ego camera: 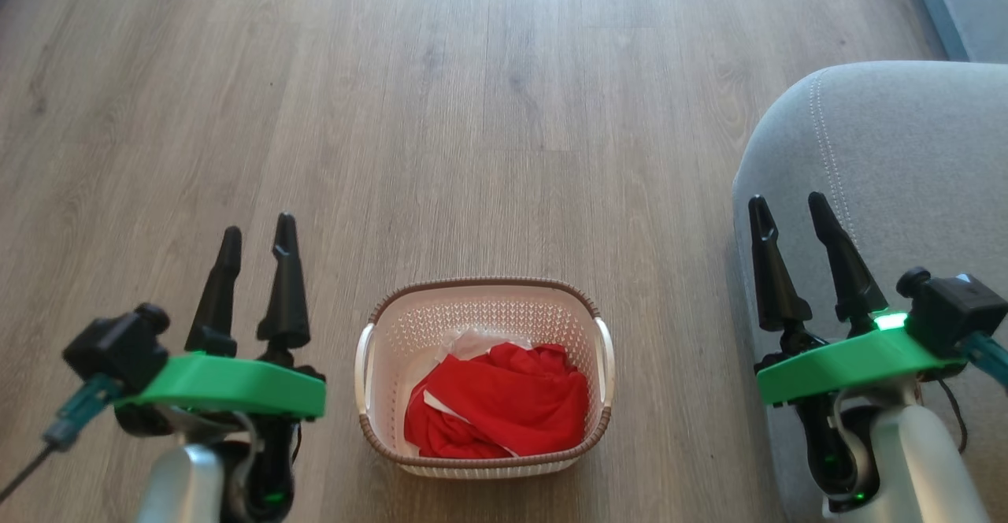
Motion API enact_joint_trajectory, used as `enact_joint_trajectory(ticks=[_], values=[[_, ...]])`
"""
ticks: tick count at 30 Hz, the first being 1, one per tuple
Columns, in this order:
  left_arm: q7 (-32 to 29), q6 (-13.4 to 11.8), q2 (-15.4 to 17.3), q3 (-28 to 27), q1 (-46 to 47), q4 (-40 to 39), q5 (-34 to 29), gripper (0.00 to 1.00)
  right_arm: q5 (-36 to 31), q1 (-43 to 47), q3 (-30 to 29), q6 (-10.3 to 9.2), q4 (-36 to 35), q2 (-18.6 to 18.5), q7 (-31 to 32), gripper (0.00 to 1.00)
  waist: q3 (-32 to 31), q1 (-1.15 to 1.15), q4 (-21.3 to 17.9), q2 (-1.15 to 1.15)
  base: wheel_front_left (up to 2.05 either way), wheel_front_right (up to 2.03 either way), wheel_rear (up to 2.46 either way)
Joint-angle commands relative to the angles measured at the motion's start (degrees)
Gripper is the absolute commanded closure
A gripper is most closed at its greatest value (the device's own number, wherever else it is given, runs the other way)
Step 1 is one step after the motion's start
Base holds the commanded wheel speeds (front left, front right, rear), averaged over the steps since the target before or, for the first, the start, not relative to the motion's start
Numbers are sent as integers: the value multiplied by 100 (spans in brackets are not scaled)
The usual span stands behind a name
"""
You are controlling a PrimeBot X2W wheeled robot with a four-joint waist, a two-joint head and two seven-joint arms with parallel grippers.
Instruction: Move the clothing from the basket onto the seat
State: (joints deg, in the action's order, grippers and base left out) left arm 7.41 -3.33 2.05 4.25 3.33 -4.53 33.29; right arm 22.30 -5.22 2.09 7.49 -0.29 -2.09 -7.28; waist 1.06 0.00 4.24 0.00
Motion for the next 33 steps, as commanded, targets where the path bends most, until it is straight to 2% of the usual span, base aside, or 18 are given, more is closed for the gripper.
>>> enact_joint_trajectory(ticks=[1, 7, 17, 25, 33], values=[[89, -69, 59, -31, 206, -269, -290, 0, -221, -180, 86, 0, -209, -55, -97, 0, 0, 0, 3, 0, 0, 0, 0], [190, -263, 86, 242, 149, -130, -879, 0, -526, -75, 9, 0, 66, -59, -198, 0, -1, 0, -26, 0, 0, 0, 0], [340, -322, 152, 626, 89, 424, -1470, 0, -1133, -3, -219, 0, 426, -64, -350, 0, 12, 0, -94, 0, 0, 0, 0], [475, -362, 198, 852, 32, 972, -2067, 0, -1801, -39, -70, 0, 969, -68, -485, 0, 13, 0, -107, 0, 0, 0, 0], [626, -473, 174, 994, 74, 1079, -2623, 0, -2483, -119, -56, 0, 1197, -74, -638, 0, 10, 0, -31, 0, 0, 0, 0]])
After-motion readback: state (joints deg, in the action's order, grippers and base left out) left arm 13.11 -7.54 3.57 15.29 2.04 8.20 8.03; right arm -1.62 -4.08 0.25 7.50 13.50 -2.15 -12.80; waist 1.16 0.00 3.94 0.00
